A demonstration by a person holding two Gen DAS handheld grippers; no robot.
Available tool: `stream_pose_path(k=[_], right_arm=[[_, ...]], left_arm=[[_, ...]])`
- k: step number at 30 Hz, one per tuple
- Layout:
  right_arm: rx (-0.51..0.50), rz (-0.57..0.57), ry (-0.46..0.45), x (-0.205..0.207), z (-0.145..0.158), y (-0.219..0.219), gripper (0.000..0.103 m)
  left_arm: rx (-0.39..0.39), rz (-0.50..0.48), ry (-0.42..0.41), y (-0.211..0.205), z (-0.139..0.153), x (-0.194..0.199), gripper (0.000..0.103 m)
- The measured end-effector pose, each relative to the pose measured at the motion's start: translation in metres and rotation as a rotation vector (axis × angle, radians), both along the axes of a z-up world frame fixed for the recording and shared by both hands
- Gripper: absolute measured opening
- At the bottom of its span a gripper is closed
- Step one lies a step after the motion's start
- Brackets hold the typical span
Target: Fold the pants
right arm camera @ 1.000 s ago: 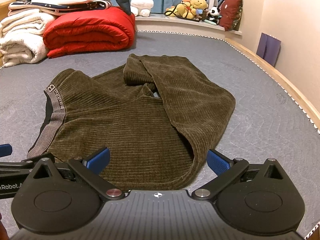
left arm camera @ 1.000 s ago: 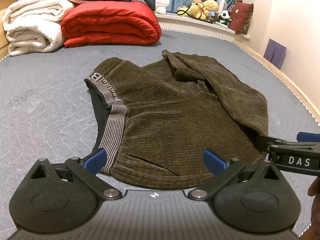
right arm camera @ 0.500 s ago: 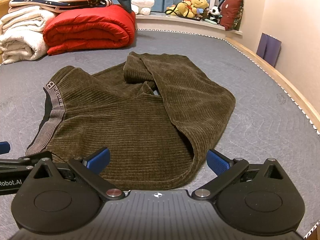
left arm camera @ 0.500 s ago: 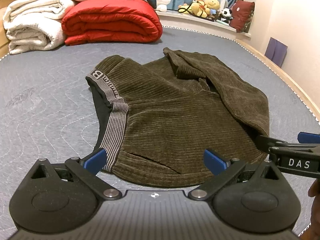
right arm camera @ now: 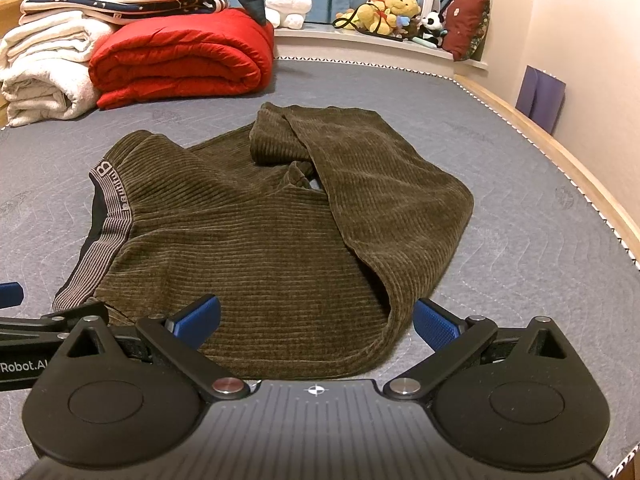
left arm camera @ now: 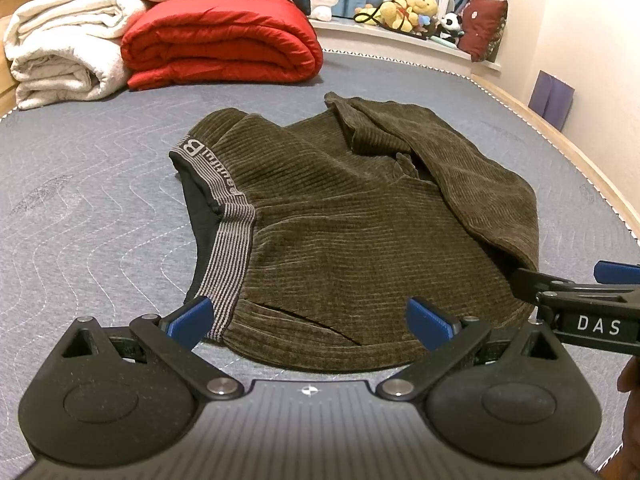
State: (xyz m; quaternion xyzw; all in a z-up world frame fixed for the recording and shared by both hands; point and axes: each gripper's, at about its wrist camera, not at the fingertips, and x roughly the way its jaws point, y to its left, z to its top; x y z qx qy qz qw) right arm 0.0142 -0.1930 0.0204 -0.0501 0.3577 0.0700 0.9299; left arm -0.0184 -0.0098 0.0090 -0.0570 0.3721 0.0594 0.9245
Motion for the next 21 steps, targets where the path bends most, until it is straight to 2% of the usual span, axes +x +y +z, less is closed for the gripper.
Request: stream_pose_path(k=[8,13,16,18,21], right_arm=[[0.007,0.001,0.003,0.001,-0.001,-0.001,0.102],[0.041,-0.043,-0.009,0.013,-0.003,-0.012,0.1],[0.071,-0.071,0.013,0.025,-0.003,-0.021,0.099],[0.083,-0.088,0.011,0.031,-0.002,-0.025,0.099],[0.088,-0.082,-0.013,0.038,0.002,-0.031,0.096]], left_arm=[[-0.004,-0.01,0.003,-0.001,-0.001,0.0,0.103],[-0.052,-0.038,-0.019,0.008,0.012,-0.002,0.102],[-0.113,-0.056,-0.049,0.025,0.029,-0.003,0.087],[-0.164,-0.069,-0.045,0.041,0.041,0.003,0.054],[-0.223,-0.05,-0.047,0.071,0.057,0.017,0.026]])
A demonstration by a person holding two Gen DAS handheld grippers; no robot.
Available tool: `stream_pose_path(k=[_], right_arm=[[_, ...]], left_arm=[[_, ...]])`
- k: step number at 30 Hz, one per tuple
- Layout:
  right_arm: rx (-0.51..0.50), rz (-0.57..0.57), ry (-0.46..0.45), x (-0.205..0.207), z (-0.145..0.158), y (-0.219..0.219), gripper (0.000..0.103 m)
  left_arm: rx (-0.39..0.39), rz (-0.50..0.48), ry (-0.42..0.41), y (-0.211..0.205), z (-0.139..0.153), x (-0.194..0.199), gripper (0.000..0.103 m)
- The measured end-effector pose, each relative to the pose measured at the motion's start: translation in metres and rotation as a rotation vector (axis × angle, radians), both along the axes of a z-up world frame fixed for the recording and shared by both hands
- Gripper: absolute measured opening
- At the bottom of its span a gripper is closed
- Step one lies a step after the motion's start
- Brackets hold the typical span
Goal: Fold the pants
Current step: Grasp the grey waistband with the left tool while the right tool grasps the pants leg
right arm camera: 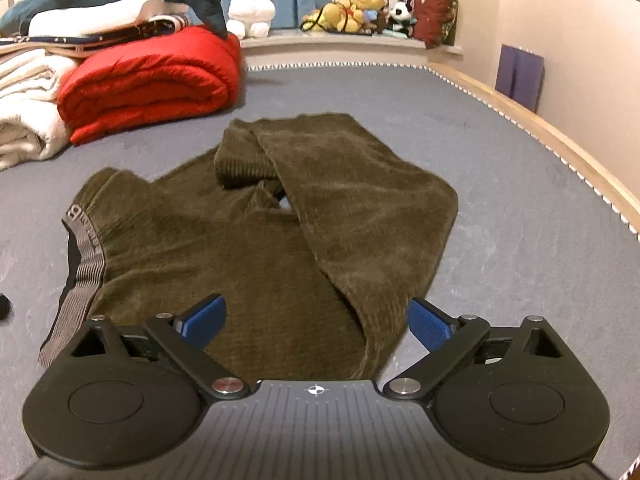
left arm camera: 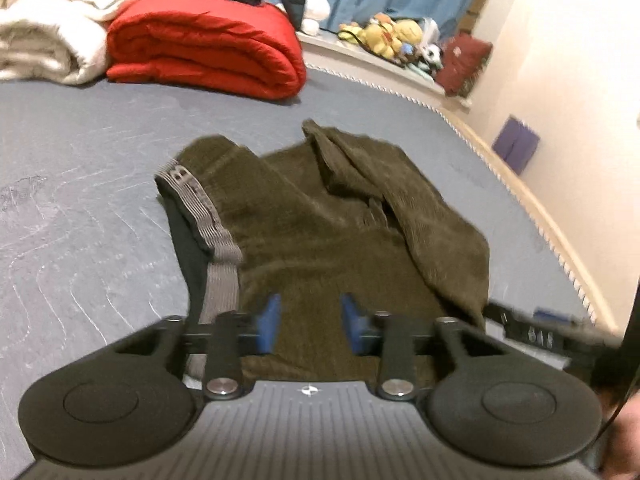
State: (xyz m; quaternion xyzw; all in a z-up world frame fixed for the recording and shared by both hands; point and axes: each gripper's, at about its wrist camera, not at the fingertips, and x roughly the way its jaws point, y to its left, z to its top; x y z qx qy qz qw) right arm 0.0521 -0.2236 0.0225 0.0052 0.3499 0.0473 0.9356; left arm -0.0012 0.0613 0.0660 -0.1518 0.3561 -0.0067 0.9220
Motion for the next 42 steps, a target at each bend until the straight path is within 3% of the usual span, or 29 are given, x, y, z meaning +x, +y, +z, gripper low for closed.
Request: stream_pose_path(k=[4,6,8,10,13,17,21,23,25,29,30,32,34,37,42], right_arm=[[0.023,-0.043,-0.002,0.016,0.002,-0.02,0.092],[0.04,-0.09,0.009,0.027,0.0,-0.035,0.089],[0.05,-0.115,0.04,0.037,-0.007,-0.045,0.089],[0.048,-0.072,0.105,0.05,-0.021,-0.051,0.088],[-0.016,-0.026,0.164,0.06,-0.044,-0.049,0.088],[-0.058,0.03,0.231,0.07,-0.07,-0.043,0.088],[-0.137,0.075,0.235,0.076,-0.085,-0.035,0.088],[-0.162,0.061,0.241,0.079,-0.09,-0.035,0.086],[-0.154,0.033,0.26,0.082,-0.094,-0.04,0.071],[-0.059,0.045,0.283,0.08,-0.092,-0.048,0.023],[-0.074,0.064,0.273,0.076,-0.09,-0.045,0.017],[-0.124,0.11,0.242,0.067,-0.087,-0.037,0.012],[-0.166,0.154,0.207,0.056,-0.082,-0.03,0.011],[-0.15,0.203,0.166,0.043,-0.068,-0.026,0.01],[-0.105,0.377,0.095,0.001,-0.04,0.005,0.009]], left_arm=[[0.07,0.024,-0.111,0.033,0.0,0.013,0.022],[0.049,0.031,-0.02,0.047,-0.02,0.027,0.022],[-0.039,0.004,0.063,0.058,-0.044,0.041,0.022],[-0.031,0.019,0.125,0.063,-0.066,0.055,0.023],[-0.044,0.025,0.197,0.067,-0.094,0.072,0.034],[-0.088,0.02,0.256,0.074,-0.119,0.084,0.067],[-0.101,0.007,0.282,0.075,-0.134,0.095,0.072],[-0.069,-0.014,0.244,0.072,-0.137,0.098,0.072],[-0.049,-0.04,0.215,0.067,-0.138,0.099,0.067],[-0.052,-0.06,0.172,0.067,-0.14,0.092,0.036],[-0.075,-0.055,0.162,0.071,-0.139,0.089,0.028],[-0.123,-0.065,0.134,0.079,-0.131,0.081,0.025],[-0.11,-0.102,0.098,0.08,-0.117,0.069,0.023],[-0.151,-0.093,0.079,0.095,-0.1,0.047,0.021],[-0.14,-0.03,0.042,0.143,-0.071,0.002,0.017]])
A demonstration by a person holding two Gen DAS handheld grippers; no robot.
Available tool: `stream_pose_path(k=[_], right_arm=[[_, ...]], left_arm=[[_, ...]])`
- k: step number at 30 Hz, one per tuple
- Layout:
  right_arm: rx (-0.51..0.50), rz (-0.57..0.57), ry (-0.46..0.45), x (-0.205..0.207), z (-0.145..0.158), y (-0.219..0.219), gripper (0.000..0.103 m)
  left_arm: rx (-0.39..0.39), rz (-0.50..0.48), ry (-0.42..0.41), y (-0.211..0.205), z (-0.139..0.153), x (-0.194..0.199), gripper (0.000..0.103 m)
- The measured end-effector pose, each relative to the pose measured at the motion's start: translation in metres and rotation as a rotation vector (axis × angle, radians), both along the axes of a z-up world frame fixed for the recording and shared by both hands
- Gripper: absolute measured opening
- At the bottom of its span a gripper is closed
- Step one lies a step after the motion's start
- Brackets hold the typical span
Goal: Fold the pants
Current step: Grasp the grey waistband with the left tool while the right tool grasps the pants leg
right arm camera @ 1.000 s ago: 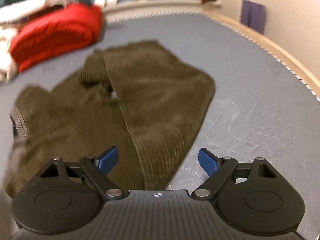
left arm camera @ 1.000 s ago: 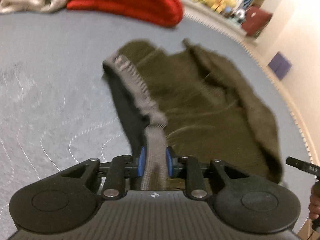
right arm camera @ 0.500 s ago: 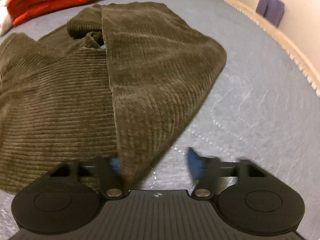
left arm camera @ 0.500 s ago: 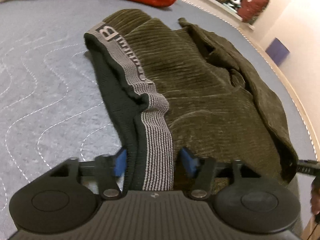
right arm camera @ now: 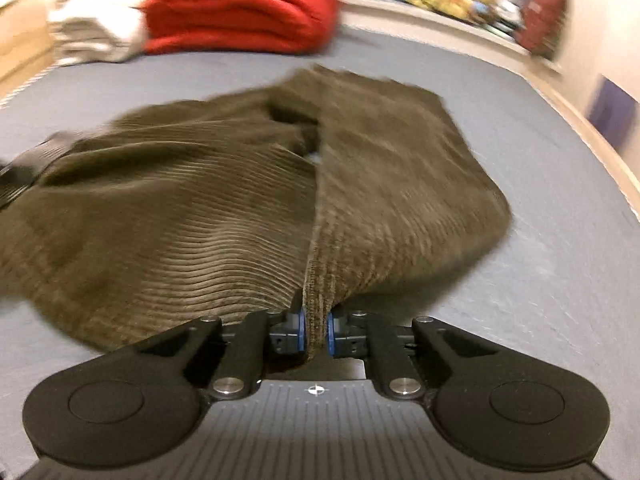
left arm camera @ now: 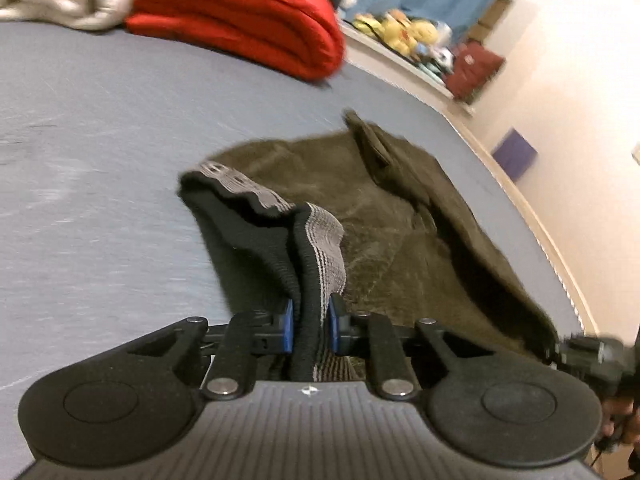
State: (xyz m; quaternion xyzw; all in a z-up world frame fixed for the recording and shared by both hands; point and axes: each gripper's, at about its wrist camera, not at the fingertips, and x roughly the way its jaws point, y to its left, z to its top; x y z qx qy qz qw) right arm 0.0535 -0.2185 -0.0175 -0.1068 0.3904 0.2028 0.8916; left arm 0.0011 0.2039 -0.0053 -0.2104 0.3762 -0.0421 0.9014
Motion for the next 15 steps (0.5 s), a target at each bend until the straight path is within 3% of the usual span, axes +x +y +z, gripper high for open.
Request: stream_pose_path(k=[4,6,7,12,14,15], right_arm=[[0.021,0.194,0.038,-0.045,0.002,0.038,0.009],[0.005,0.299,0.063,-0.07,-0.001,0.058,0.009],[-0.01,0.346,0.071,-0.083,-0.004,0.066,0.009],[-0.089,0.448,0.107,-0.11,-0.02,0.08,0.009],[-0.092,0.446,0.122,-0.105,-0.023,0.074,0.009],[-0.092,0.435,0.127,-0.102,-0.024,0.07,0.009]], left_arm=[[0.019,0.066,0.051,0.054,0.011,-0.048,0.012],[0.03,0.081,0.095,0.074,0.011,-0.07,0.002],[0.036,0.08,0.121,0.082,0.009,-0.079,0.001],[0.113,0.04,0.215,0.088,-0.001,-0.1,0.0],[0.124,0.054,0.167,0.084,0.009,-0.098,0.009],[0.106,0.063,0.141,0.081,0.014,-0.097,0.032]])
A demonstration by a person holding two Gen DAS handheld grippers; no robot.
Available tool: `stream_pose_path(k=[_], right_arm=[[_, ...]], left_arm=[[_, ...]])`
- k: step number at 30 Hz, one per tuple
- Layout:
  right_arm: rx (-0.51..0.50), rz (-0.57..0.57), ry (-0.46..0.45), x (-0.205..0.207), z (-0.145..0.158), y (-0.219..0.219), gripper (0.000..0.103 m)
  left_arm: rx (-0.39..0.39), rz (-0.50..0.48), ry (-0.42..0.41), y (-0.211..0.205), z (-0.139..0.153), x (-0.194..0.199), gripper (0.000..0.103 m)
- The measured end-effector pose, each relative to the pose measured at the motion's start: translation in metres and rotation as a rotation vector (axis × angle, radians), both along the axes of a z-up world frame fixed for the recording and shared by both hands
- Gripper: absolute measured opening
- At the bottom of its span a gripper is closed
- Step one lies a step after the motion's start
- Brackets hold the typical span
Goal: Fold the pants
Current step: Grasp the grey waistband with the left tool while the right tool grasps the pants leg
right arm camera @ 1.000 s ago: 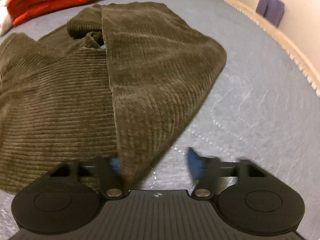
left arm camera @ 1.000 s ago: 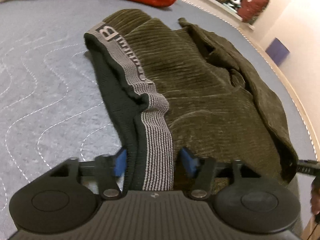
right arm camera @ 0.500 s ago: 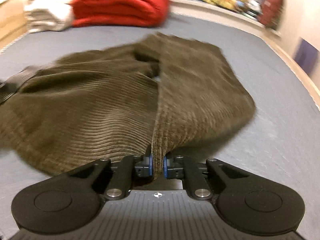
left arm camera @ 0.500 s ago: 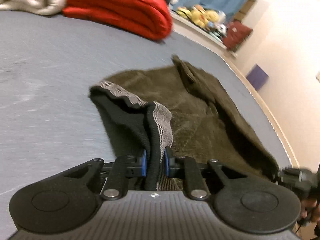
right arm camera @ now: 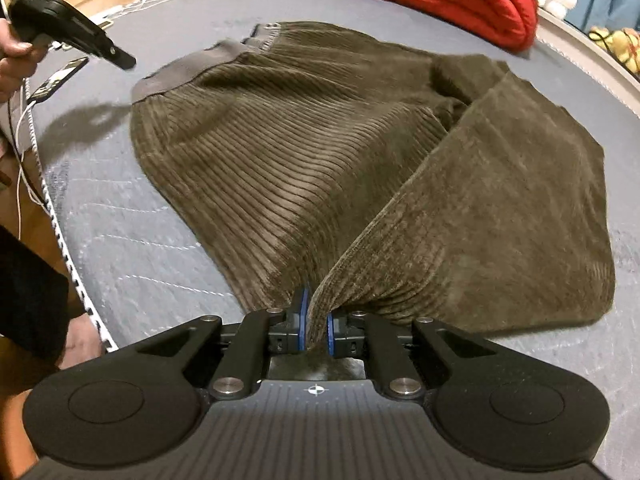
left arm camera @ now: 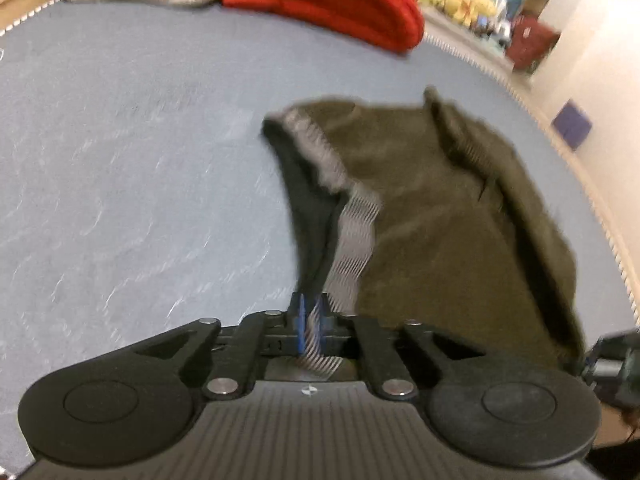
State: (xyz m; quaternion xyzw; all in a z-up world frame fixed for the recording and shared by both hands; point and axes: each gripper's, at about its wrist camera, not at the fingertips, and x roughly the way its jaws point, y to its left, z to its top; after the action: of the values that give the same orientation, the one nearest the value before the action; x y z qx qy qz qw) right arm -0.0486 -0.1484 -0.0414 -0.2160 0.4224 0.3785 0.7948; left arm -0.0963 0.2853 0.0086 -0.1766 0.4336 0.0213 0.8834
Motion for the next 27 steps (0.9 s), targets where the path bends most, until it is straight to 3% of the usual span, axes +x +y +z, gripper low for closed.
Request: stream_pose_path(k=[2,3,8,11,14,16,17,18,21,24,27], right_arm=[[0.007,-0.031,0.007,0.003,0.001,-0.002,0.01],[0.014,-0.053,0.015,0.005,0.002,-0.003,0.01],[0.022,-0.099,0.016,0.007,-0.002,0.003,0.017],[0.029,-0.143,0.013,0.014,-0.001,0.005,0.034],[0.046,-0.199,0.034,0.024,0.001,0.002,0.035],[0.038,-0.221,0.028,0.028,0.001,0.003,0.035],[0.017,-0.226,0.014,0.028,0.0,0.005,0.032],[-0.003,-0.231,0.004,0.029,-0.001,0.007,0.029],[-0.033,-0.25,0.011,0.03,-0.002,0.013,0.012],[-0.043,-0.183,-0.013,0.019,0.006,0.023,0.009],[-0.058,-0.086,-0.03,0.001,0.009,0.03,0.009]], left_arm=[[-0.022,0.003,-0.034,-0.004,0.002,0.009,0.069],[-0.017,-0.009,-0.039,-0.008,0.0,0.016,0.074],[-0.034,-0.04,0.015,-0.012,-0.039,0.048,0.074],[-0.053,-0.012,0.041,-0.007,-0.065,0.063,0.074],[-0.077,-0.024,0.021,-0.004,-0.076,0.069,0.073],[-0.062,-0.071,0.012,-0.004,-0.076,0.07,0.052],[-0.075,-0.09,0.021,-0.003,-0.076,0.07,0.031],[-0.078,-0.09,0.026,-0.003,-0.075,0.07,0.026],[-0.026,-0.138,-0.005,-0.012,-0.058,0.057,0.021],[-0.027,-0.151,-0.013,-0.01,-0.041,0.04,0.019],[0.005,-0.156,0.06,-0.007,-0.041,0.027,0.016]])
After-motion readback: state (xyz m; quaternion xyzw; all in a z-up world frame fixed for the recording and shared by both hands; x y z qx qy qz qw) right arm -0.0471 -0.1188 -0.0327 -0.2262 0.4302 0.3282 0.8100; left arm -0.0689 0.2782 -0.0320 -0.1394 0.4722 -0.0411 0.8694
